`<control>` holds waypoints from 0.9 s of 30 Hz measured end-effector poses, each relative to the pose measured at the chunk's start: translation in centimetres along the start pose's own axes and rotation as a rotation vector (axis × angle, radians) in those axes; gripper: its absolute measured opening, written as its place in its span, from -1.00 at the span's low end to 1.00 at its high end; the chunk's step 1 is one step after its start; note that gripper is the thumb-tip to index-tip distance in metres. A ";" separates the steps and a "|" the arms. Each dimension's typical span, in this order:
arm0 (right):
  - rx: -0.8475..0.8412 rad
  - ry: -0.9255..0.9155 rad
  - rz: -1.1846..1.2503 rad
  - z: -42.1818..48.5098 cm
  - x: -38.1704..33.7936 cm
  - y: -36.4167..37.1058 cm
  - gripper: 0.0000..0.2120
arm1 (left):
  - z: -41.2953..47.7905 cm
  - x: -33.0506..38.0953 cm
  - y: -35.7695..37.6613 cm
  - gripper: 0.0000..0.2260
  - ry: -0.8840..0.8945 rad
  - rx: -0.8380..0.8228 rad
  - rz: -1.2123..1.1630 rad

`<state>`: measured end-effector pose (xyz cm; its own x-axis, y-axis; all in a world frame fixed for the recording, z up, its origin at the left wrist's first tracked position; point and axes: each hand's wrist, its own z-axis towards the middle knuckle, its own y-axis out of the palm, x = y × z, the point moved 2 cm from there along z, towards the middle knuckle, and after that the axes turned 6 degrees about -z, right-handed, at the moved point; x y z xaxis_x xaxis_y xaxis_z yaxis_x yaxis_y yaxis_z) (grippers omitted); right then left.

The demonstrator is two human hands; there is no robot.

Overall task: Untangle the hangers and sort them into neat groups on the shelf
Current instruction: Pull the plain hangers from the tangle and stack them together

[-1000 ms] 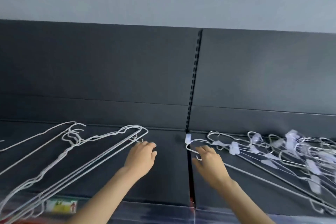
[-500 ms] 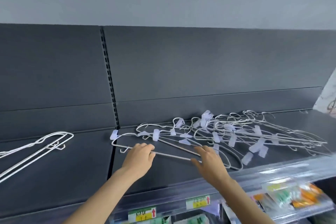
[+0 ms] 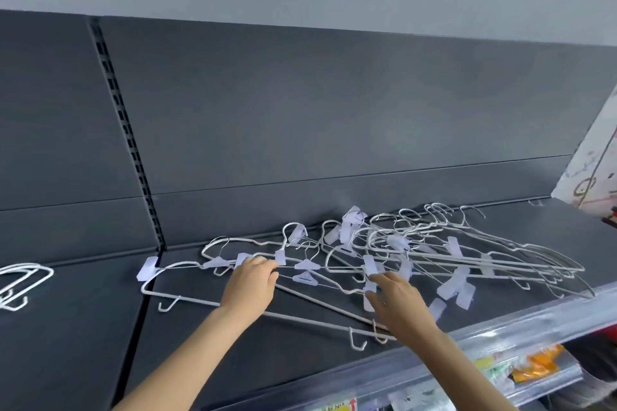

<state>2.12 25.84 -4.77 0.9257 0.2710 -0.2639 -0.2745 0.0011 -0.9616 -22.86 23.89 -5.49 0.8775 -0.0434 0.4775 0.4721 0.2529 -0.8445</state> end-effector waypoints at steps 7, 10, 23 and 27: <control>-0.002 -0.144 -0.063 5.5 -3.0 1.7 -0.69 | 3.9 -3.3 -0.2 -0.68 -0.016 -0.204 0.383; -0.065 -0.208 -0.095 7.0 -4.8 3.0 -0.72 | 4.3 -4.1 0.0 -0.78 -0.028 -0.224 0.405; -0.184 -0.275 0.233 10.6 -5.2 1.6 -0.79 | 5.5 -2.7 -3.6 -0.67 -0.135 -0.111 -0.112; -0.084 -0.296 0.143 11.4 -5.5 -0.7 -0.72 | 6.5 -2.8 -4.3 -0.80 -0.155 -0.099 -0.203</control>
<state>-5.79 35.34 -1.80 0.7603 0.5301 -0.3753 -0.3626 -0.1329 -0.9224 -27.92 29.21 -1.63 0.7443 0.0668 0.6645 0.6497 0.1580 -0.7436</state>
